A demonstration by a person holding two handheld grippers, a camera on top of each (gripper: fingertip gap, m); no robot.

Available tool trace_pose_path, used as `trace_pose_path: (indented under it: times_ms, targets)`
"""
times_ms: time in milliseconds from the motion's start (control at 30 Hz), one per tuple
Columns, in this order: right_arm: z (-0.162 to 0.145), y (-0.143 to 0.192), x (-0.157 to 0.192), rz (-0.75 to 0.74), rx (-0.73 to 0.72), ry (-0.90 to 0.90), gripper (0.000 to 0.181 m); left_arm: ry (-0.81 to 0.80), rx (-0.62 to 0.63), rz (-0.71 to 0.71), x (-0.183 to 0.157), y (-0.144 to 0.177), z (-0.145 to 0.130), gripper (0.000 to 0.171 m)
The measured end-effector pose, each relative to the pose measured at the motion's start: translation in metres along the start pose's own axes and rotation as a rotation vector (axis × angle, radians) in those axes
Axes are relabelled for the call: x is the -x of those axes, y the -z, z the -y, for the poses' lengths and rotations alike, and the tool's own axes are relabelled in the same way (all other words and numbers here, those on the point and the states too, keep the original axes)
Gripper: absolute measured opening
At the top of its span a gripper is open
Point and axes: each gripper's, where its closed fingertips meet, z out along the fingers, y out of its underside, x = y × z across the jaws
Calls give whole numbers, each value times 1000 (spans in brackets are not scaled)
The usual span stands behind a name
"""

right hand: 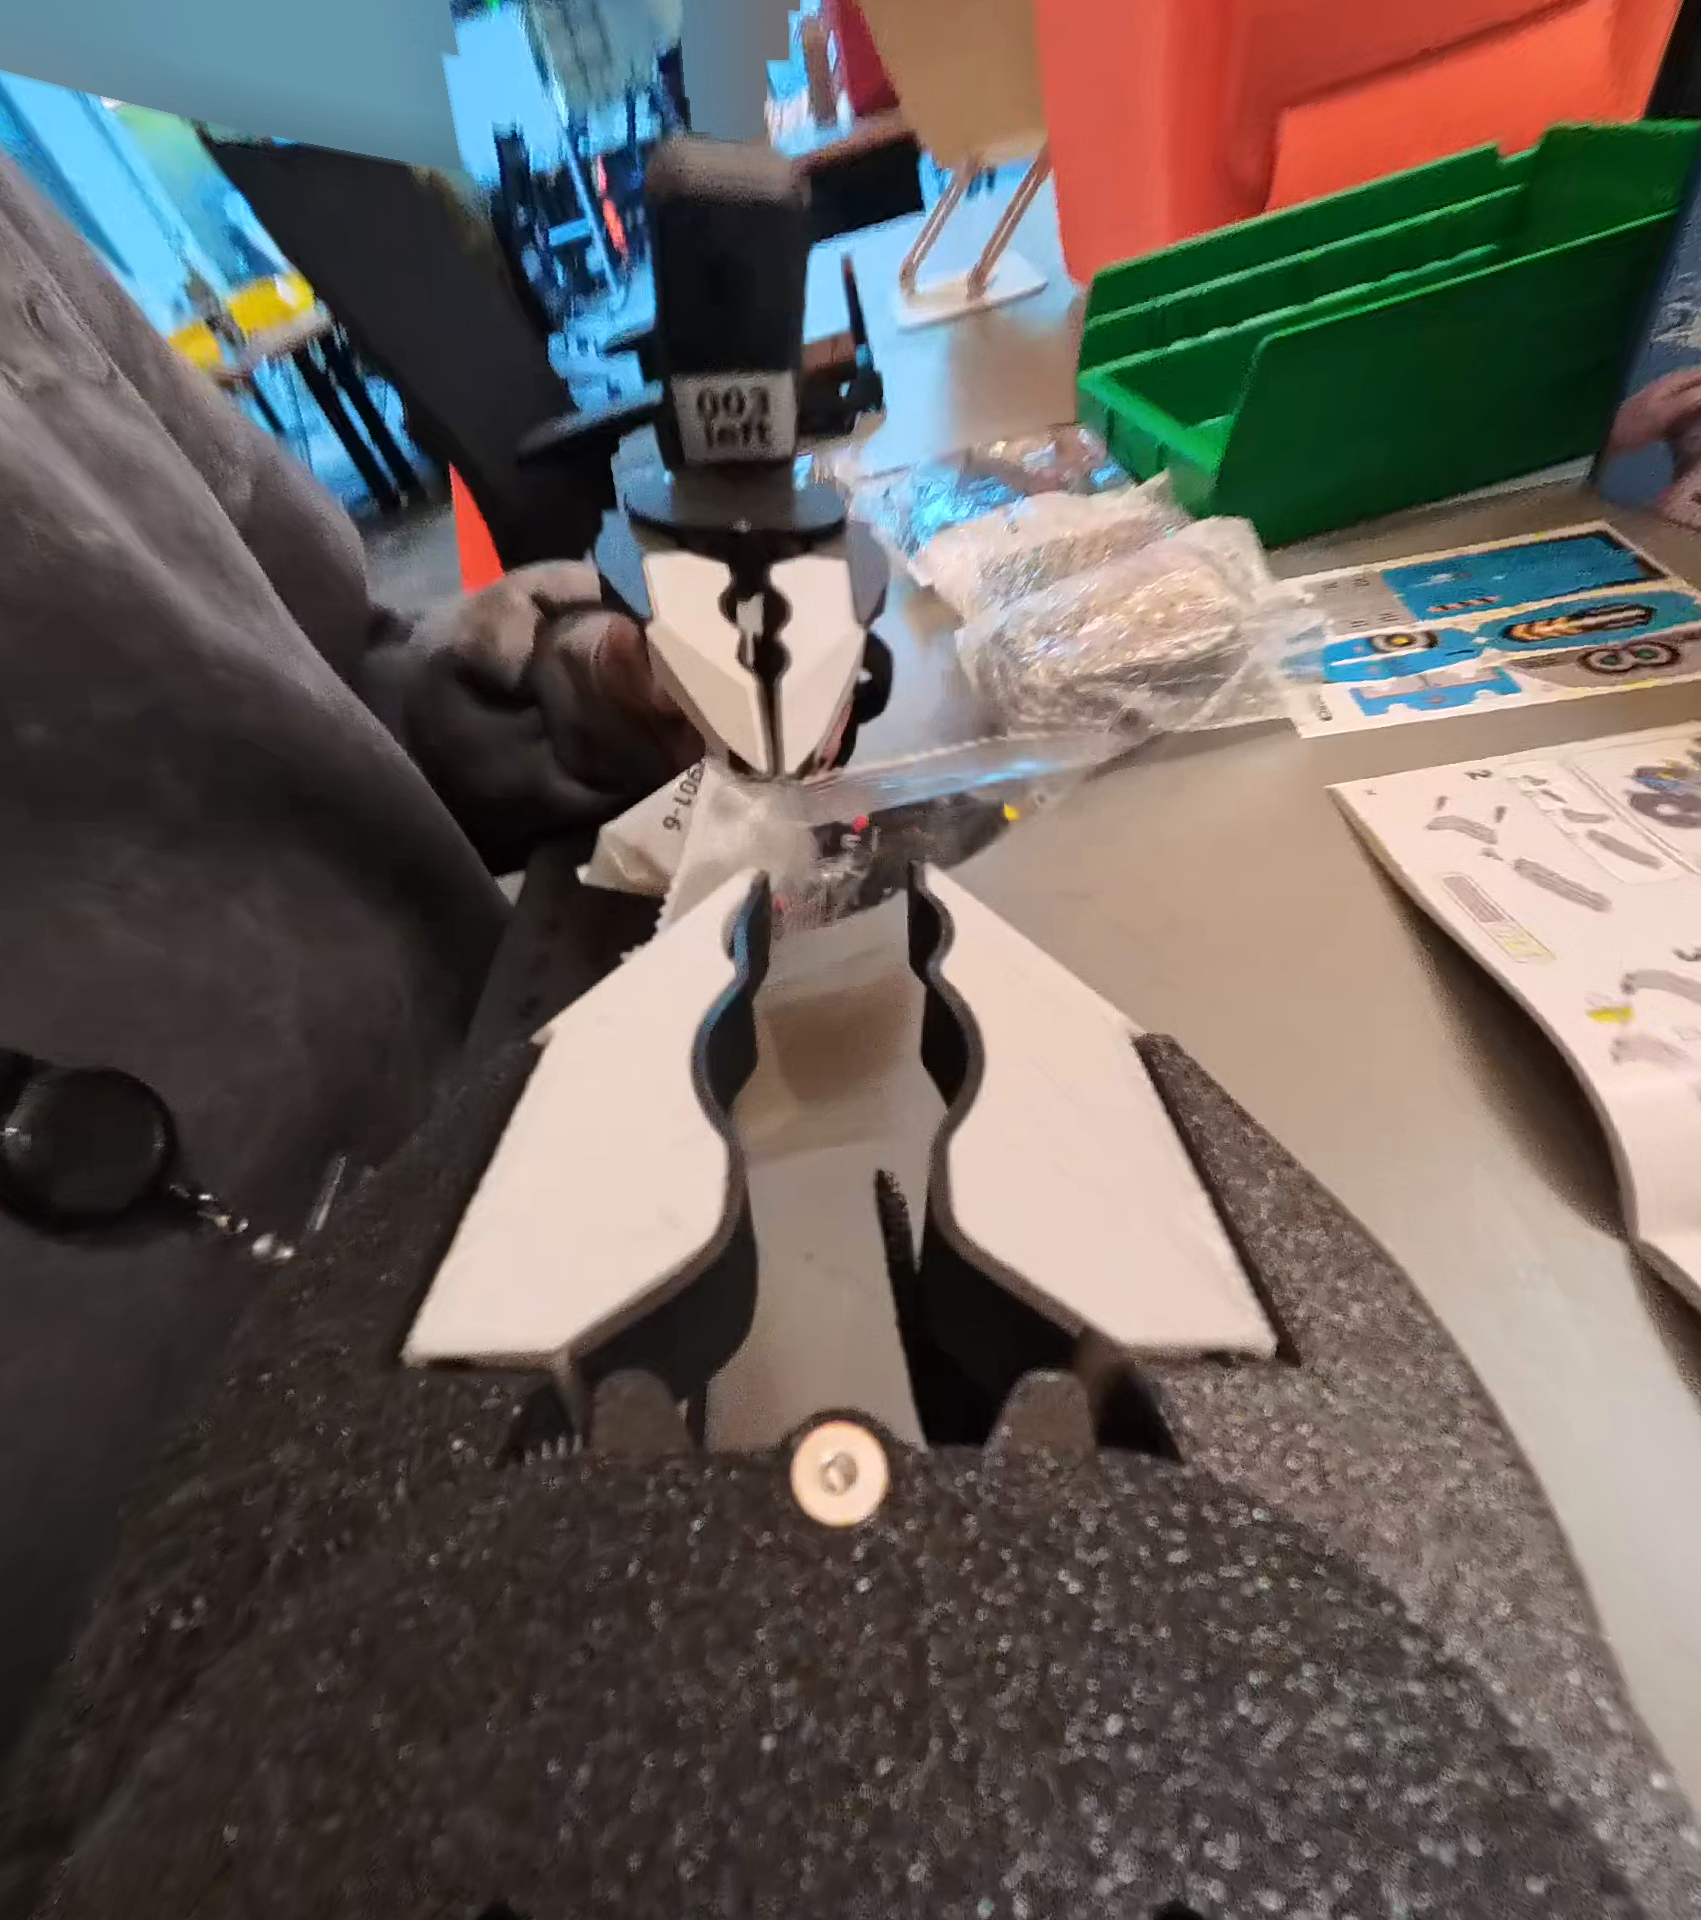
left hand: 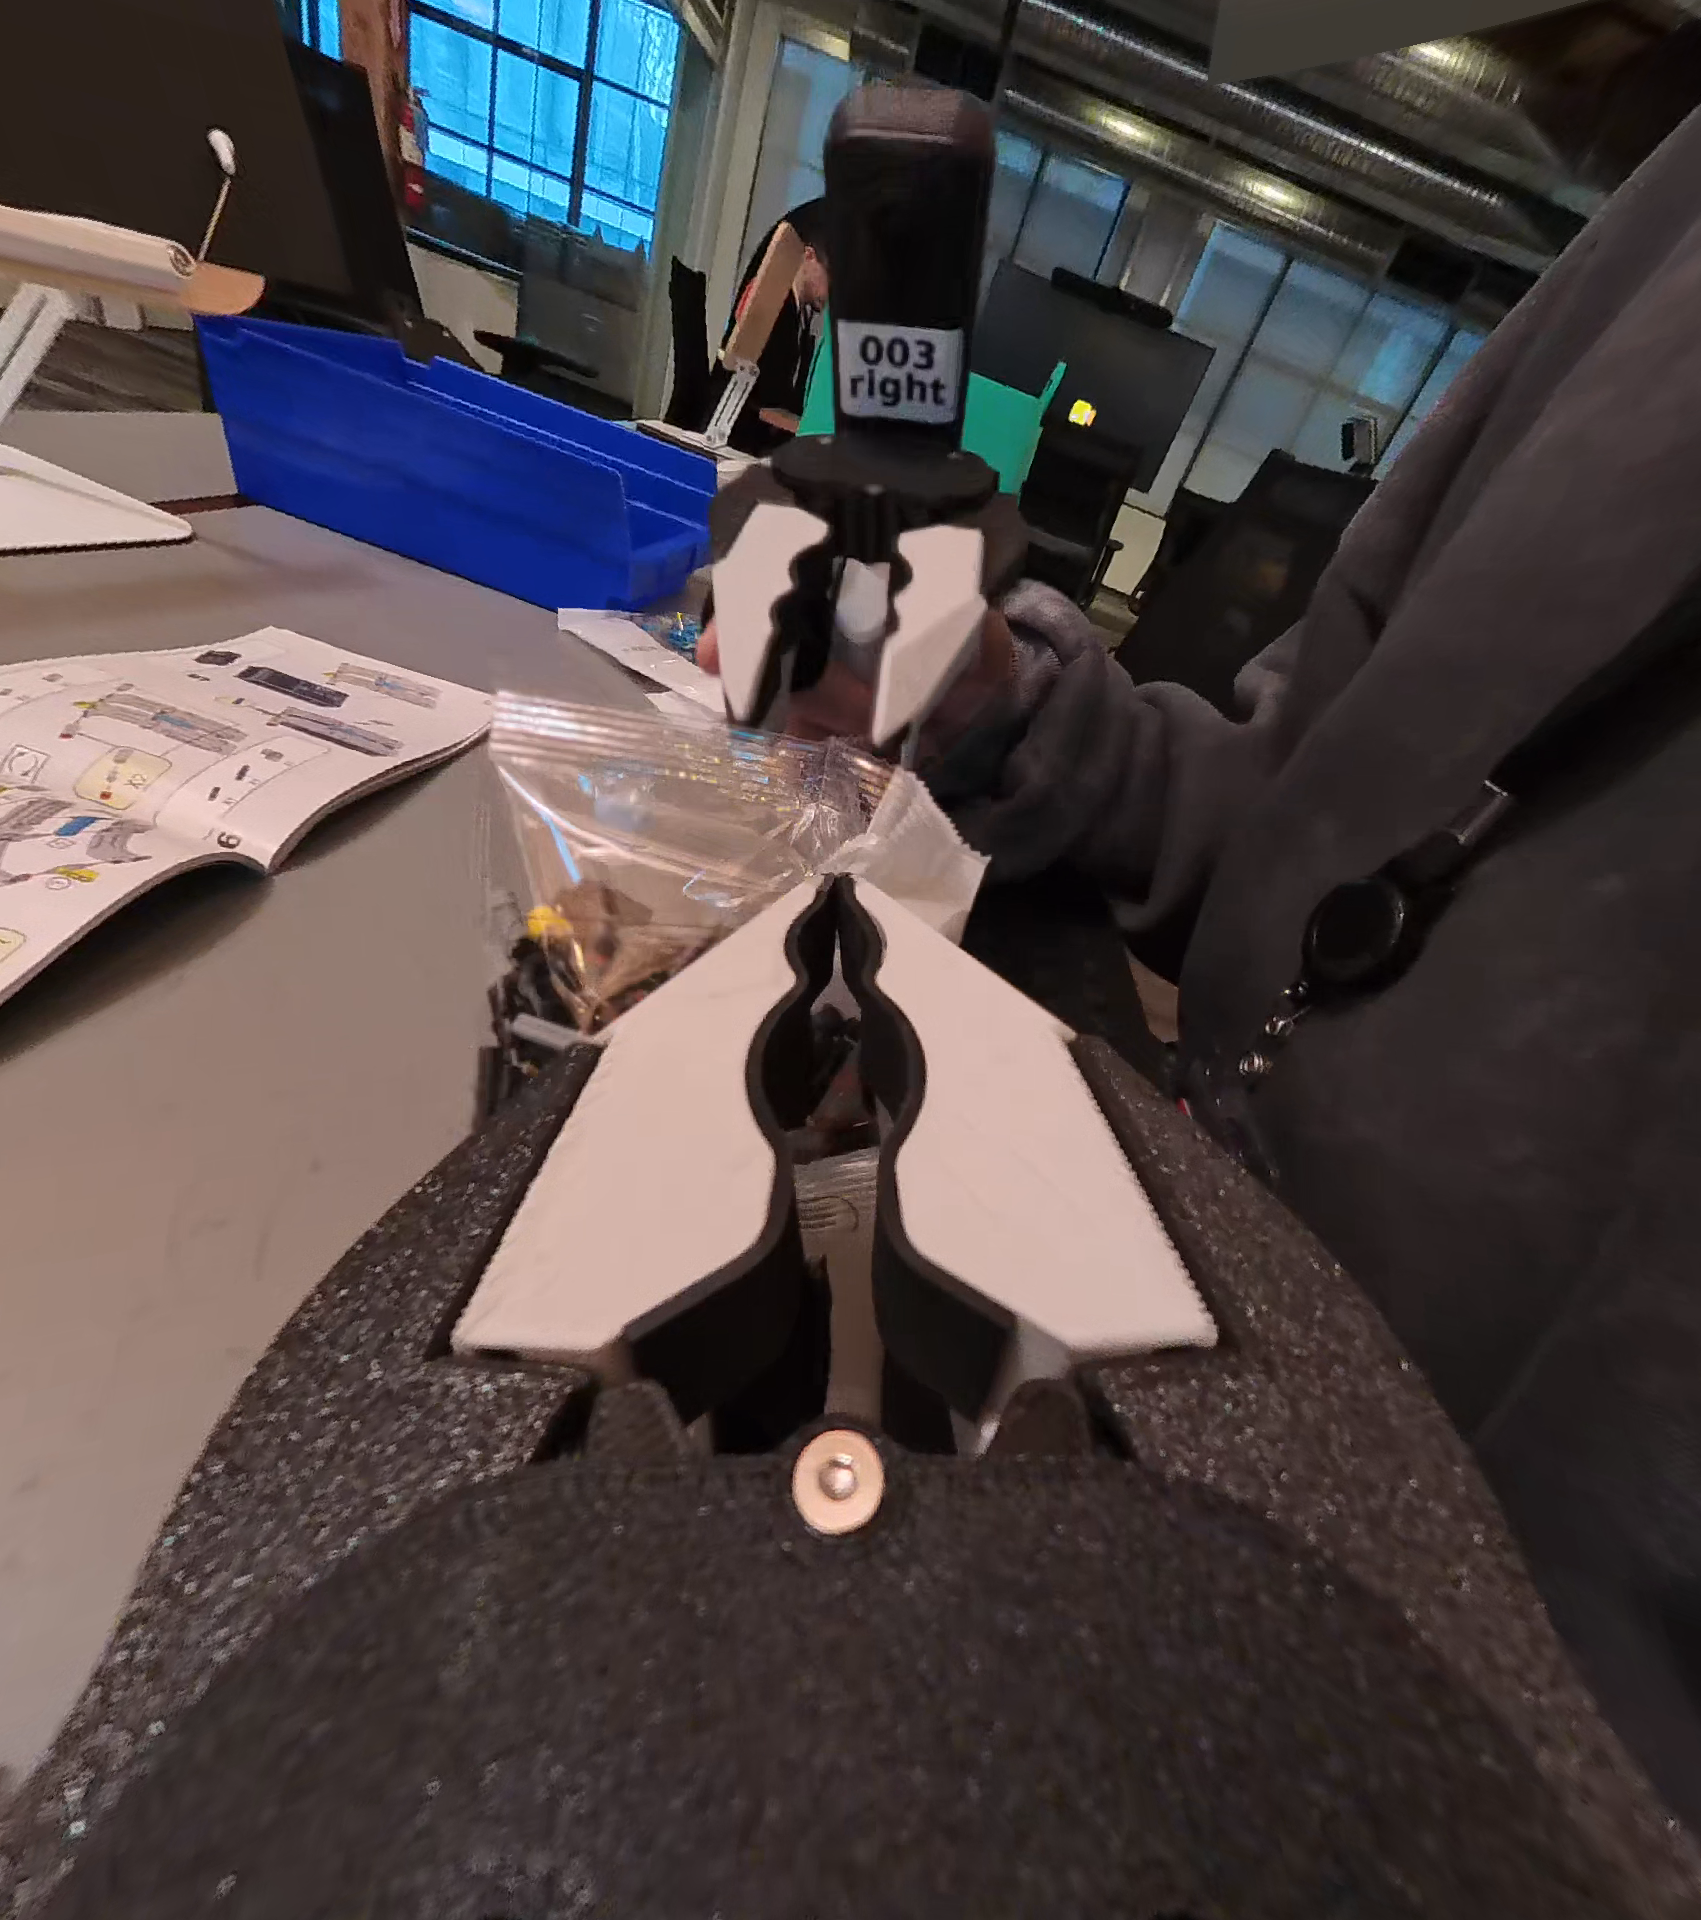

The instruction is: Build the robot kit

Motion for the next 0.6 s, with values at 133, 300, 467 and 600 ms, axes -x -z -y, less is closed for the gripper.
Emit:
trace_pose_path:
  times_ms: [133,300,467,600]
  targets:
    - [-7,-22,9,52,27,-1,23,2,2,-11,-1,-1,0,0]
    - [-6,-30,6,24,23,-17,8,-1,39,-10,-2,-5,-6,0]
    - [-8,-25,-2,-40,18,14,0,-24,85,55,4,-7,-5,28]
    - [-7,-24,3,-6,-5,-22,0,-61,171,81,5,-12,-6,36]
